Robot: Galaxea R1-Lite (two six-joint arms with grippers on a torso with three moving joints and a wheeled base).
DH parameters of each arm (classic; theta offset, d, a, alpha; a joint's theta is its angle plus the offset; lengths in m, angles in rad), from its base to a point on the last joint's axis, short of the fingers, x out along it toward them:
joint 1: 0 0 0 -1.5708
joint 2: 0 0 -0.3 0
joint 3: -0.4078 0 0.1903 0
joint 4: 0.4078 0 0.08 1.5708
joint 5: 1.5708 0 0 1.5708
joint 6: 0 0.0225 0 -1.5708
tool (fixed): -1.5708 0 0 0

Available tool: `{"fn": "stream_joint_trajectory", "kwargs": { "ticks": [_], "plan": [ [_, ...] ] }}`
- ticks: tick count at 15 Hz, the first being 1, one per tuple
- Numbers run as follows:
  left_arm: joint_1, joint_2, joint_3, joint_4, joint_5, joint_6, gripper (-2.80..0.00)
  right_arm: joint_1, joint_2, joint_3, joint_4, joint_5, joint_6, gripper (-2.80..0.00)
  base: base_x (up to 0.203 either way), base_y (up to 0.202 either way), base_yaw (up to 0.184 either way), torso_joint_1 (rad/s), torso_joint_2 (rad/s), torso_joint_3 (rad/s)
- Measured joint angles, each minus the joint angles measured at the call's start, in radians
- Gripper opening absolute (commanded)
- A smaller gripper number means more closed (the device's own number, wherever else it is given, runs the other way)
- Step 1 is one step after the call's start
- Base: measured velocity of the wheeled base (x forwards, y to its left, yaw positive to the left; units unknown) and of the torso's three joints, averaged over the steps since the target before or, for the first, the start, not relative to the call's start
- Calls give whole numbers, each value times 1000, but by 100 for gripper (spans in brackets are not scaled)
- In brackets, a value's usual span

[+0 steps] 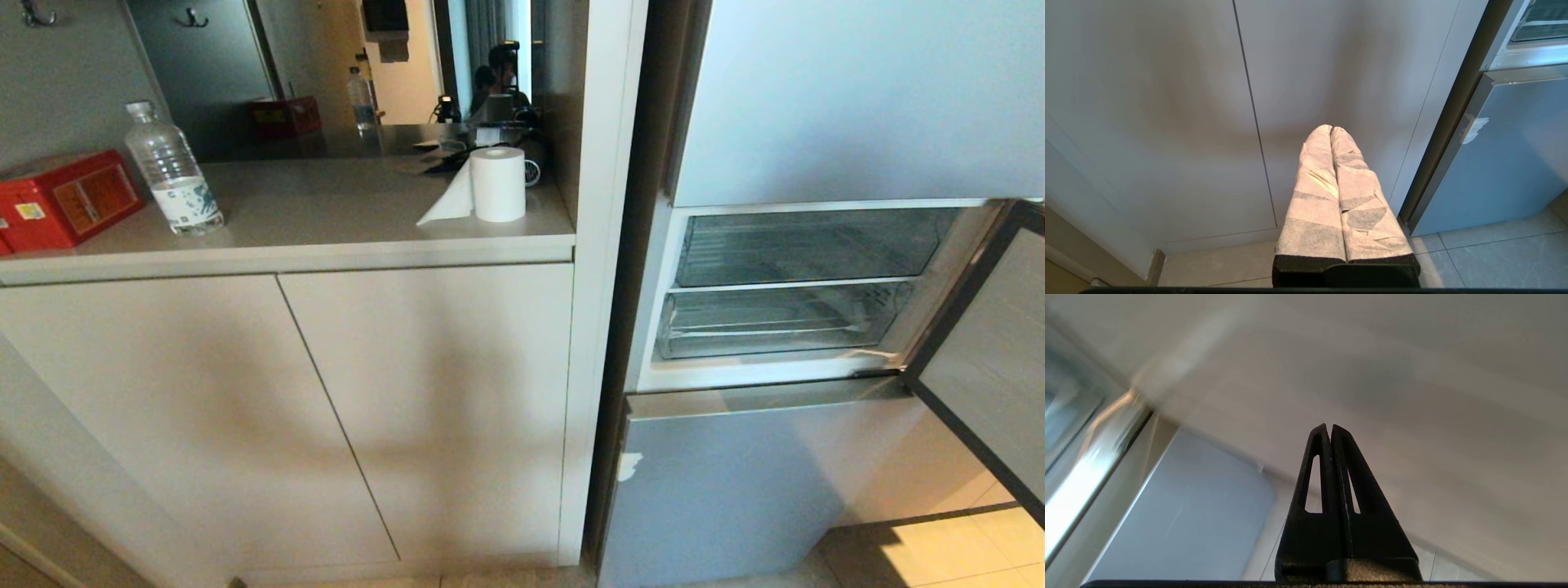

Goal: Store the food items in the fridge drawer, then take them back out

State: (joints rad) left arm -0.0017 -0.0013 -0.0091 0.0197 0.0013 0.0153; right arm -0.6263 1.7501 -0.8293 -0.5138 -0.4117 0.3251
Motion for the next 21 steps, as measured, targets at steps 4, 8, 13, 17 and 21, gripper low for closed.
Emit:
{"fn": "stream_joint_trajectory", "kwargs": {
  "ticks": [4,8,13,17,21],
  "plan": [
    [0,0,0,0,0,0,-280,-28,10,-28,1,2,-13,-280,0,0,0,0,0,0],
    [0,0,0,0,0,0,-280,-57,12,-55,0,11,-29,-280,0,0,0,0,0,0],
    [0,0,0,0,0,0,-280,-27,-33,-6,0,88,-39,-280,0,0,0,0,0,0],
    [0,0,0,0,0,0,-280,203,-150,125,0,231,-126,-280,0,0,0,0,0,0],
    [0,0,0,0,0,0,-280,539,-251,229,-2,271,-145,-280,0,0,0,0,0,0]
  ]
}}
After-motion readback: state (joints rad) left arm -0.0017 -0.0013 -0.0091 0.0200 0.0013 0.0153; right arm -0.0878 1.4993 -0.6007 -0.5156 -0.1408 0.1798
